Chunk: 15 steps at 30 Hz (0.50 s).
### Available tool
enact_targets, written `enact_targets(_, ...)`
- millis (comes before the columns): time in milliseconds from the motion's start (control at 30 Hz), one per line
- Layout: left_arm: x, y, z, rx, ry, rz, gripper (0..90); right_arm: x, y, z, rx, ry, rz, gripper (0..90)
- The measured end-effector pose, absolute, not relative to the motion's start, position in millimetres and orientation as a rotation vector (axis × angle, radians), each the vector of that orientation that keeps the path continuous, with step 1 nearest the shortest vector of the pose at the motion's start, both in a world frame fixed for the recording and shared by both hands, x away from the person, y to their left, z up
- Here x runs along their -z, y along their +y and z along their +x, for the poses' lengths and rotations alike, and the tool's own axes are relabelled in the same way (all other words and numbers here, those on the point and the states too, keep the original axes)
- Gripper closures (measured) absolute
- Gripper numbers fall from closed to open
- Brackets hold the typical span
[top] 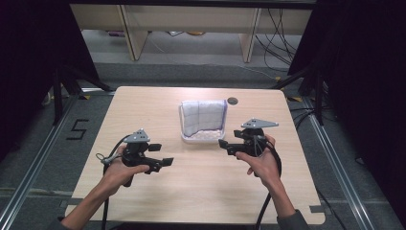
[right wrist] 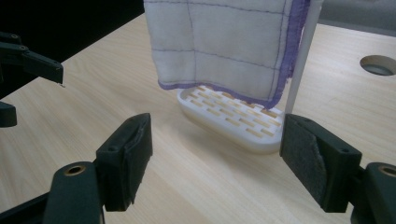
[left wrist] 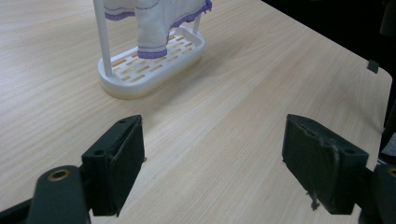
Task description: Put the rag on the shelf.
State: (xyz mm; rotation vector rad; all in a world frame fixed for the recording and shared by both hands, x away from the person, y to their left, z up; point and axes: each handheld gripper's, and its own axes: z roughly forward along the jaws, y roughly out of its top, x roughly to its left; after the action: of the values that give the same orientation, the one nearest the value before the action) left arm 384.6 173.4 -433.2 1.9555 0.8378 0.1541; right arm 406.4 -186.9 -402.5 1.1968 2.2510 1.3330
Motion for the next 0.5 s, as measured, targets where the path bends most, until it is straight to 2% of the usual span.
enact_targets(500, 443.6, 173.0, 368.1, -0.143, 0.804, 1.967, 19.5, 412.6, -175.9, 387.2, -1.338, 2.287, 1.183, 26.4)
